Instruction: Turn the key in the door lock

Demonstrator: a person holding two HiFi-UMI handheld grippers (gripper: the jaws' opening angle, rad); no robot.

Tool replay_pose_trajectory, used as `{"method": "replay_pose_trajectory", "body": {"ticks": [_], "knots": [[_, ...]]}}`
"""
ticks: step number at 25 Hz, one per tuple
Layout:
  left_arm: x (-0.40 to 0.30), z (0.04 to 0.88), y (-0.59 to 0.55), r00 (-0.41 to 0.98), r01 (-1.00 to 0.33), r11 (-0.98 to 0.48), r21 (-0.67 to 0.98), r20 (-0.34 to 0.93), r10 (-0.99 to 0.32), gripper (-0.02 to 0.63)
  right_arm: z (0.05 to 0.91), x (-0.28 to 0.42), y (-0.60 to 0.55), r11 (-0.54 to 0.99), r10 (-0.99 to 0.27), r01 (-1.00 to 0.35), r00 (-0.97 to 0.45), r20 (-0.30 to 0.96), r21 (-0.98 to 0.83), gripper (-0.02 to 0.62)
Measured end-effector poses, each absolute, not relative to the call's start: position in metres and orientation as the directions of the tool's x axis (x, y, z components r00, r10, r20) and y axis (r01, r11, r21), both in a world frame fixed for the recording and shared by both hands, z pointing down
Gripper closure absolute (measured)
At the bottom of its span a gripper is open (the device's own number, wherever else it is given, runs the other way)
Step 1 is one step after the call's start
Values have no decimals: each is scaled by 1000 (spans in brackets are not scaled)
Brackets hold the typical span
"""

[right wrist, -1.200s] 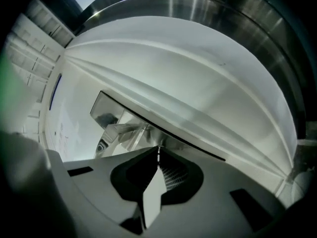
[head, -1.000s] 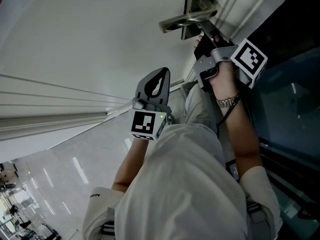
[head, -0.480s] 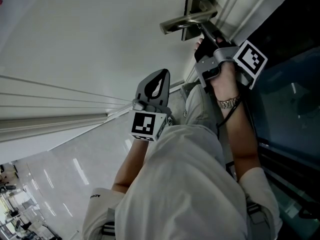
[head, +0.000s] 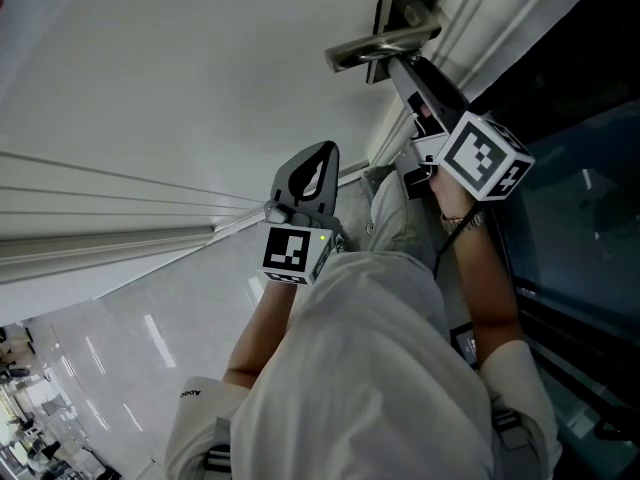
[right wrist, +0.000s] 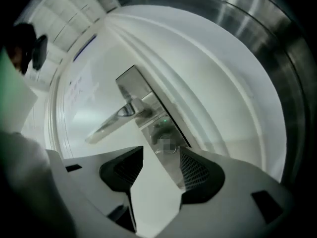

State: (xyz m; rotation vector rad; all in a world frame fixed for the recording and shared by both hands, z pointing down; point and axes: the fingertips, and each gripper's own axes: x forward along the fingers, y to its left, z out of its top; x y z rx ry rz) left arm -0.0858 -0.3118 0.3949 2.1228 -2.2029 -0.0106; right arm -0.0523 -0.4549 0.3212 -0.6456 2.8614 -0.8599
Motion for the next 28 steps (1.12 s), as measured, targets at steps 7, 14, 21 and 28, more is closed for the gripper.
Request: {"method": "replay_pose_trajectory", "body": {"ticks": [7, 14, 21, 28], "knots": [[-84, 396, -314, -27, -997, 30, 66, 55, -998, 597, 328, -54, -446, 856, -516, -513, -842, 158, 66, 390], [-84, 395, -315, -26, -997, 30, 65, 54, -998, 597, 319, -57, -444, 763, -599, -514, -790, 131, 393, 390], [-84, 395, -314, -24, -997, 28, 66, 56, -998, 597, 324, -62, -446, 576, -673, -405, -728, 131, 710, 391], [-87, 393, -312, -27, -998, 31, 61, 53, -998, 597, 332, -69, -446, 447, -706, -309, -699, 119, 839, 405]]}}
